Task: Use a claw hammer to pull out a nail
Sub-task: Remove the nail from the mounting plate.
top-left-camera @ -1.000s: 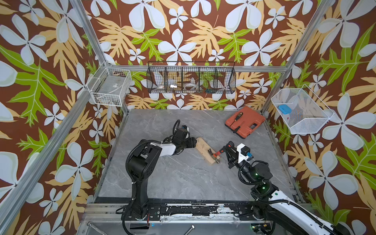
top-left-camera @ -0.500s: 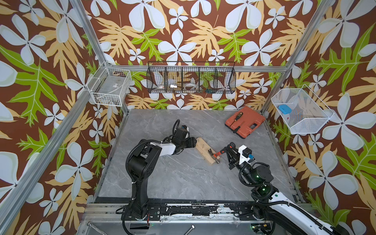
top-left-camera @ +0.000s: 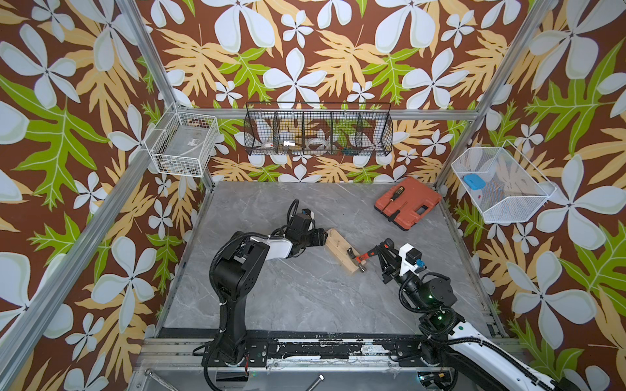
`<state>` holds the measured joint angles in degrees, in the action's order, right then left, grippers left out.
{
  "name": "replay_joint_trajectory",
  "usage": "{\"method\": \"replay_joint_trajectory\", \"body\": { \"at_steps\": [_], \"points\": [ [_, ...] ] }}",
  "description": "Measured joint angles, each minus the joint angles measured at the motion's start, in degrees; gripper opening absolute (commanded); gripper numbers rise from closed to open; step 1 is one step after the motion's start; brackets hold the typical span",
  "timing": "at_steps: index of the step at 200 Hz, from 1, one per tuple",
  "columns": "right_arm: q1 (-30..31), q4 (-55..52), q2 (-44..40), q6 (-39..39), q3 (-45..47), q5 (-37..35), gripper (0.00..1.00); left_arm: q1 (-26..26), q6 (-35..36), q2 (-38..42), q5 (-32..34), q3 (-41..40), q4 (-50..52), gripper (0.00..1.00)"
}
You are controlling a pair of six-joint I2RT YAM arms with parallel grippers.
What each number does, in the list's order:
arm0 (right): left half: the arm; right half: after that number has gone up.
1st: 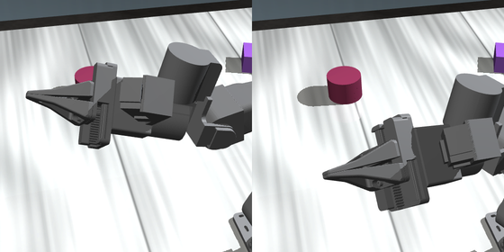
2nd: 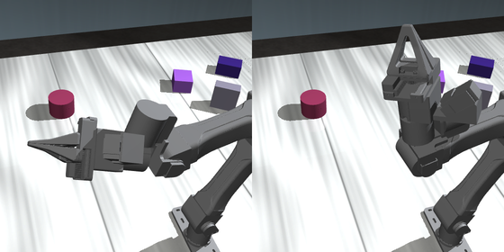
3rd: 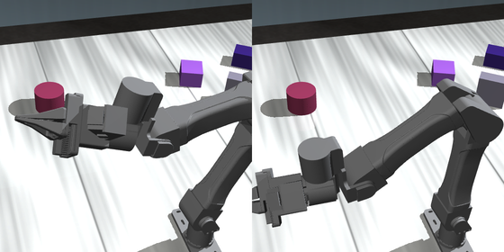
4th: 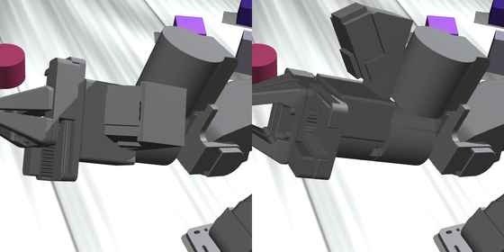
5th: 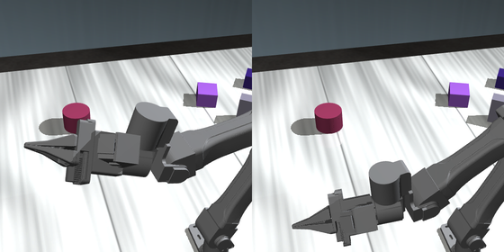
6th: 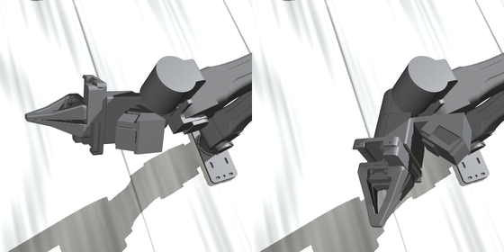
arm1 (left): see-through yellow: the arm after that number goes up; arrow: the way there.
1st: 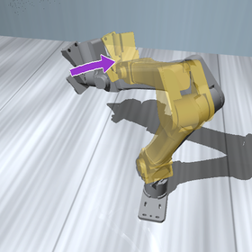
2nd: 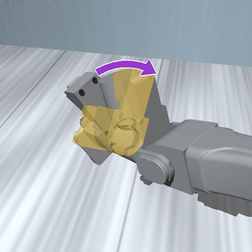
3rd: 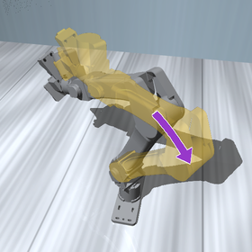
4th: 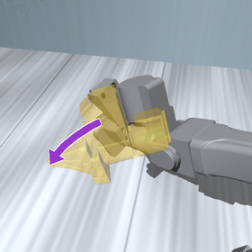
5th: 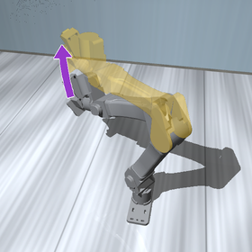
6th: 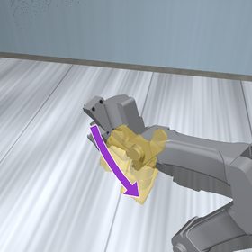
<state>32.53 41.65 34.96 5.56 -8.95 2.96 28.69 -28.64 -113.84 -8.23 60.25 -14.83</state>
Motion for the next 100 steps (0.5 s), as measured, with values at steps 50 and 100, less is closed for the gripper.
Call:
{"method": "replay_joint_trajectory", "body": {
  "at_steps": [50,100],
  "points": [
    [0.0,0.7,-2.1,0.2,1.8,-0.3,0.0,-0.1,-0.1,-0.2,-0.7,0.0,-0.3,0.71],
    [0.0,-1.0,-4.9,0.2,2.6,-0.4,0.0,-0.3,-0.4,-0.7,-1.5,-0.3,-1.5,0.71]
  ]
}}
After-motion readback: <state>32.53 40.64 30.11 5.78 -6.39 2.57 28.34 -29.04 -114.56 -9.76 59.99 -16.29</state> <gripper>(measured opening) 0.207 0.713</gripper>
